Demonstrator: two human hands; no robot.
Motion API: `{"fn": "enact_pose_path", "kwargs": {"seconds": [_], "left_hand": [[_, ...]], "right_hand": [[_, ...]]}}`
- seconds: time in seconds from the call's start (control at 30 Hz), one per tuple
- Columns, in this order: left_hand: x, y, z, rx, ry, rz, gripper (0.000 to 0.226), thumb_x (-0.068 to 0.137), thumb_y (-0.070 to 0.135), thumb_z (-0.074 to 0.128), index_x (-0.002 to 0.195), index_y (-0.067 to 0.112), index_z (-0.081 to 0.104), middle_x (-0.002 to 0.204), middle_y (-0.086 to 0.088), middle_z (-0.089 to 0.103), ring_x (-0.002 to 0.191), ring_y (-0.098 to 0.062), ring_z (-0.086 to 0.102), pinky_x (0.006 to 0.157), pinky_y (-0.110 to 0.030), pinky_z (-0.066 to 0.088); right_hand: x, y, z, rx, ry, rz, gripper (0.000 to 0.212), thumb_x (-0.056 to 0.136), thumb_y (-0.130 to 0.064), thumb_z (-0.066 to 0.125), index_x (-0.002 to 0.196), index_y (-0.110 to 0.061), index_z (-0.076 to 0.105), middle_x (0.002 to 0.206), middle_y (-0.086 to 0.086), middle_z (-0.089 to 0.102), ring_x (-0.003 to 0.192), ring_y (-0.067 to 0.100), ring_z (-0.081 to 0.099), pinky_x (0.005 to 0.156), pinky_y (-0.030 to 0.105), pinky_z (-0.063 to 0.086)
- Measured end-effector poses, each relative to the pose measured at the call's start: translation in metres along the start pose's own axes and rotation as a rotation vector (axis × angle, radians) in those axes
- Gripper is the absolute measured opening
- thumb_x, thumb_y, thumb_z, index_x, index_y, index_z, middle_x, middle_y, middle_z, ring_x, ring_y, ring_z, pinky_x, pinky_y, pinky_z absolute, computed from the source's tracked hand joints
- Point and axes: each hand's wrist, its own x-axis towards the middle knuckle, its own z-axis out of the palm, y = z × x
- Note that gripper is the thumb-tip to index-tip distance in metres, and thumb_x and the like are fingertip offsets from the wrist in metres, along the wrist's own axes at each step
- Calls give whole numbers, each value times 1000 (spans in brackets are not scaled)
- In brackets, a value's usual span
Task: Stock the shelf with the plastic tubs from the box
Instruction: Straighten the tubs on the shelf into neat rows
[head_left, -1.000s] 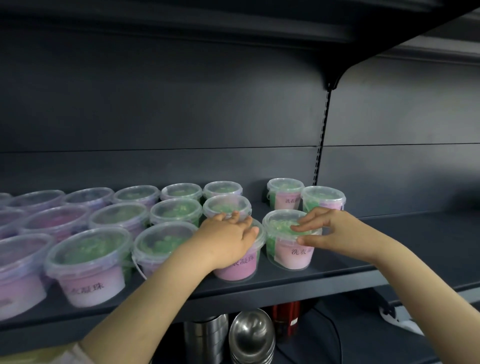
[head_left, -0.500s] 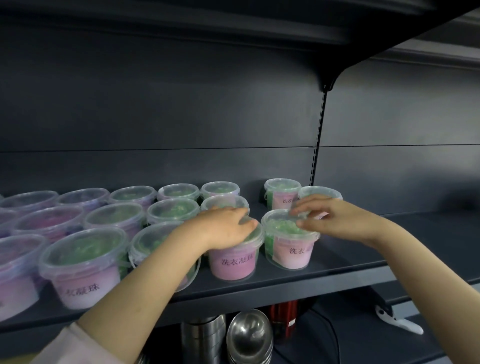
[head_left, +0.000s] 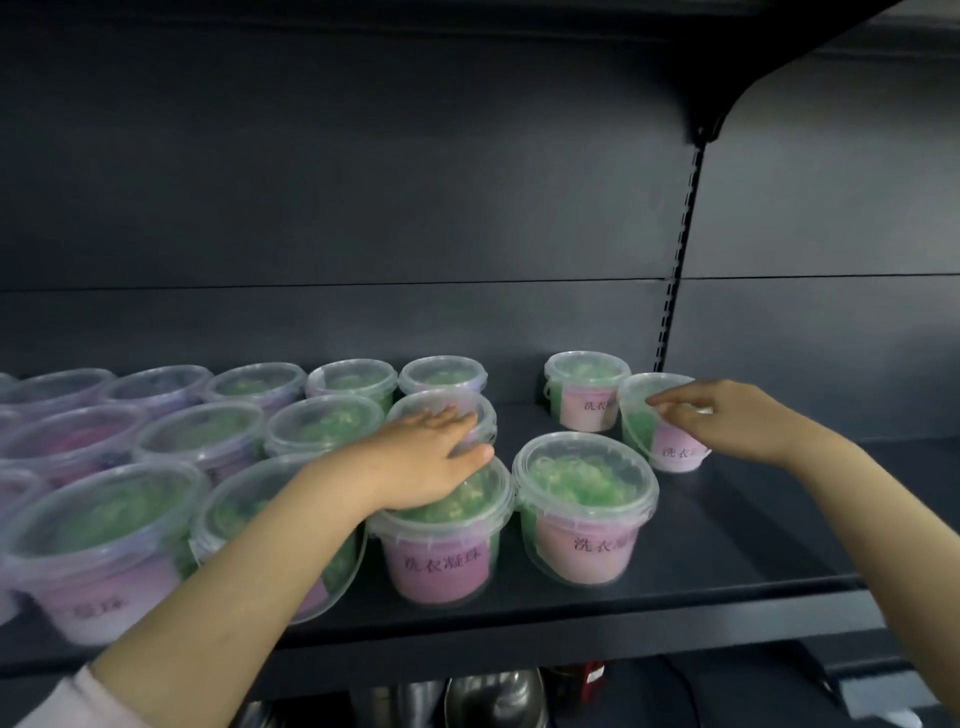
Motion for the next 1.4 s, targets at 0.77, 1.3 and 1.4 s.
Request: {"fn": "enact_pose_path", "kwargs": {"seconds": [0.77, 1.3, 1.4], "left_hand": [[0, -1, 5, 17, 31, -10, 70, 90, 70, 14, 151, 36, 6, 160, 11, 0, 147, -14, -1, 119, -39, 4], [-1, 2, 3, 34, 24, -25, 74, 90, 70, 13, 152, 30, 6, 160, 9, 0, 147, -15, 2, 119, -38, 6], [-2, 2, 2, 28, 23, -25, 73, 90, 69, 13, 152, 30, 6, 160, 9, 0, 147, -15, 2, 119, -38, 6]], "right_hand": [[23, -59, 17, 299, -354, -247, 28, 80, -57, 62, 104, -45, 72, 115, -36, 61, 110, -20, 52, 105, 19, 36], [9, -63, 17, 163, -295, -286, 47, 80, -41, 74, 124, -30, 64, 133, -22, 56, 124, -10, 45, 112, 22, 32], [5, -66, 14, 158, -292, -290, 49, 80, -47, 70, 127, -35, 61, 135, -25, 53, 127, -8, 43, 114, 29, 31]]}}
